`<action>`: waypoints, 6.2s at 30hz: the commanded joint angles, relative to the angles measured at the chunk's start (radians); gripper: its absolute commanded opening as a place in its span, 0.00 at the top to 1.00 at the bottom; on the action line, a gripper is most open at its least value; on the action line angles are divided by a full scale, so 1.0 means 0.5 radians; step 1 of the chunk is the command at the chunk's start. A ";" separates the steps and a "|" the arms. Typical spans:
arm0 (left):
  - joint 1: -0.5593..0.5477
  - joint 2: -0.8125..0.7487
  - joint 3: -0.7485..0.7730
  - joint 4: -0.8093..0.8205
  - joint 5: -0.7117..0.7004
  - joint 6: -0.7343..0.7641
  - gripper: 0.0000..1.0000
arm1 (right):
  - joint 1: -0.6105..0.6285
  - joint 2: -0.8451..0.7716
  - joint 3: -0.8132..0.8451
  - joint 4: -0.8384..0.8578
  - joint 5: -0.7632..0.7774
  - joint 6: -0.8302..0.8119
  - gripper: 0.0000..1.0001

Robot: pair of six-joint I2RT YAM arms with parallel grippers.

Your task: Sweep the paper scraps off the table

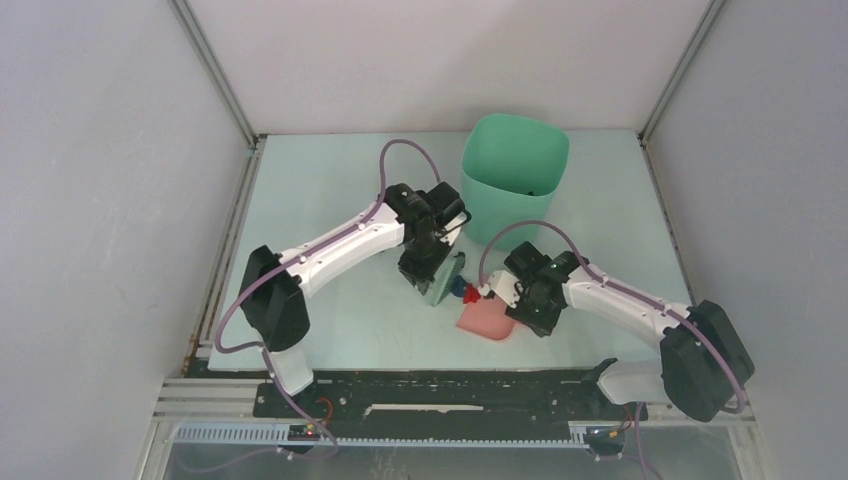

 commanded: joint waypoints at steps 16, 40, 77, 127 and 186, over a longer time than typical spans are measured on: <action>-0.061 -0.509 0.225 -0.158 -0.230 -0.218 1.00 | -0.088 -0.445 0.034 -0.136 0.024 -0.019 1.00; -0.094 0.589 0.825 -0.330 -0.783 0.181 1.00 | -0.395 -0.538 -0.194 -0.108 0.101 -0.217 1.00; -0.441 -0.351 0.731 -0.285 -0.654 -0.331 1.00 | -0.397 -0.859 -0.102 -0.161 -0.227 -0.259 1.00; -0.042 -1.471 -0.806 0.439 -0.911 -0.488 1.00 | -0.836 -0.062 1.490 1.269 1.031 -2.293 1.00; 0.601 -0.237 -0.495 -0.394 -1.626 -0.341 1.00 | -0.203 -0.976 0.013 -0.490 -0.352 -0.450 1.00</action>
